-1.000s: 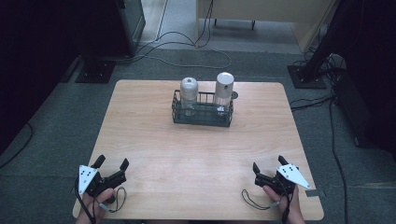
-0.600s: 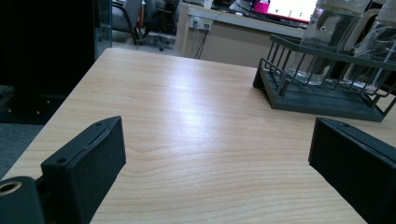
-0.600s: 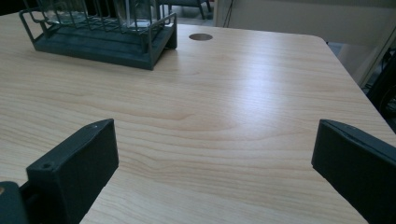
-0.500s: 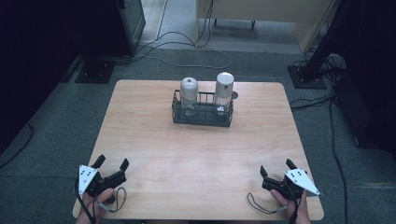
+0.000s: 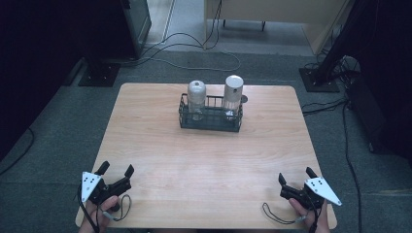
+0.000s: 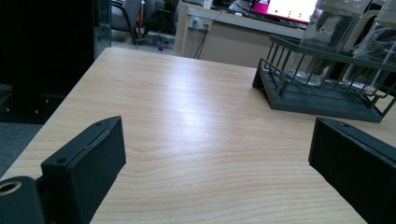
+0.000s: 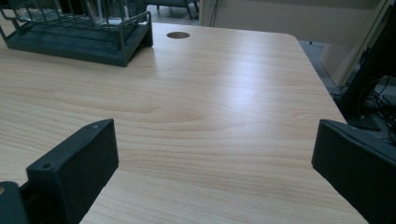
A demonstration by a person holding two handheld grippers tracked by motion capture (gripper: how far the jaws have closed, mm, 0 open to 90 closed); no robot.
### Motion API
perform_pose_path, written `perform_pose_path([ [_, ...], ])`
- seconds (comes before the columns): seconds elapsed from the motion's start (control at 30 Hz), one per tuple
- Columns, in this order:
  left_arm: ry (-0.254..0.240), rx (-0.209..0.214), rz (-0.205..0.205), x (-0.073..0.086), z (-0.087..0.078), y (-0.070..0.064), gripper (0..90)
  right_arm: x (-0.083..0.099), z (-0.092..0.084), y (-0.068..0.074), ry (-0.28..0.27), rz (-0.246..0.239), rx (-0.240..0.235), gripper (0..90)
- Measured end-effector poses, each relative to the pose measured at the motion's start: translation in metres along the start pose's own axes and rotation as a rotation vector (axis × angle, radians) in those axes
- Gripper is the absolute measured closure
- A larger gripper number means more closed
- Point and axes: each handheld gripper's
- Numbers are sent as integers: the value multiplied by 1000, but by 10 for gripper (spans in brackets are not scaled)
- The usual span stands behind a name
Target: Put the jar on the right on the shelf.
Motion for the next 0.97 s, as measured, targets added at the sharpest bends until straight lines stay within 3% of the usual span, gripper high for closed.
perform_pose_path([
  [0.63, 0, -1, -6, 0, 0, 1, 39, 2, -6, -30, -4, 16, 87, 2],
  [0.97, 2, -1, -4, 0, 0, 1, 40, 4, -7, -32, -21, 48, 79, 3],
])
Point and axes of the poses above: each handheld gripper's, and its own axes: z roughly forward along the jaws, x roughly out of its underside, y roughly to its left, and after that the axes turned 12 degrees about -y, right-handed
